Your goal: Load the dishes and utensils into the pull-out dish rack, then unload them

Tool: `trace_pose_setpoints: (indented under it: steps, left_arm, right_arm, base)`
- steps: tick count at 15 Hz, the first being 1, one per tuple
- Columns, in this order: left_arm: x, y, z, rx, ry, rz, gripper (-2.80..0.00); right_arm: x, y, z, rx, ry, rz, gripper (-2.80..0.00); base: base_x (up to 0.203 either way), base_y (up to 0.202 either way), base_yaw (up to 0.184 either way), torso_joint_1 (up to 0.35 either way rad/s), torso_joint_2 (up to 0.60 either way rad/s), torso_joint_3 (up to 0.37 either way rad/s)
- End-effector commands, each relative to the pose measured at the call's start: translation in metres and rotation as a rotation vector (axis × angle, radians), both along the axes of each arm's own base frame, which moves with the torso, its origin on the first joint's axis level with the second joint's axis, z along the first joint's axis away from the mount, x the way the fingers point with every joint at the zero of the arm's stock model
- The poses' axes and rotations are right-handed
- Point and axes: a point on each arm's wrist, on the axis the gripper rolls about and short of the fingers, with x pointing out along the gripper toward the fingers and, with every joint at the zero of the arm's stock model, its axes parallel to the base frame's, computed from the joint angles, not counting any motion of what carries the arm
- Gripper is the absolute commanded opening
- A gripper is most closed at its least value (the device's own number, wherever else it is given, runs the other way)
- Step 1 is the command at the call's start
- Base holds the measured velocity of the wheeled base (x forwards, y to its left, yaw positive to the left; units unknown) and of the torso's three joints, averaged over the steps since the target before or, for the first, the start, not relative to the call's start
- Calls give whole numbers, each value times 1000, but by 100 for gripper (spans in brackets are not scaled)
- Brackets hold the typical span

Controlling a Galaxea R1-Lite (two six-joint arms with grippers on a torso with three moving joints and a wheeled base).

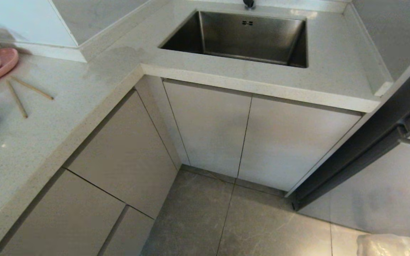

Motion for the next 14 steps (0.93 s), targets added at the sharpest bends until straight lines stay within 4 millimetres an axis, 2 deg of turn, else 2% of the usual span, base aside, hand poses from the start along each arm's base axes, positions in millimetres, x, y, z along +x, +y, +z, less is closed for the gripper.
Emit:
trace_pose_setpoints:
  steps: [1,6,9,14]
  left_arm:
    - [-3,-1,-34,1,-28,5,-280]
    - [24,-1,-93,-32,138,-8,-280]
    - [27,-3,-105,-52,207,-93,-280]
    - [26,-3,-104,-94,213,-105,-280]
  right_arm:
    - [0,0,0,0,0,0,-280]
    - [0,0,0,0,1,0,-280]
    - [0,0,0,0,1,0,-280]
    - [0,0,0,0,0,0,-280]
  base:
    - [0,0,0,0,0,0]
    - [0,0,0,0,0,0]
    - [0,0,0,0,0,0]
    - [0,0,0,0,0,0]
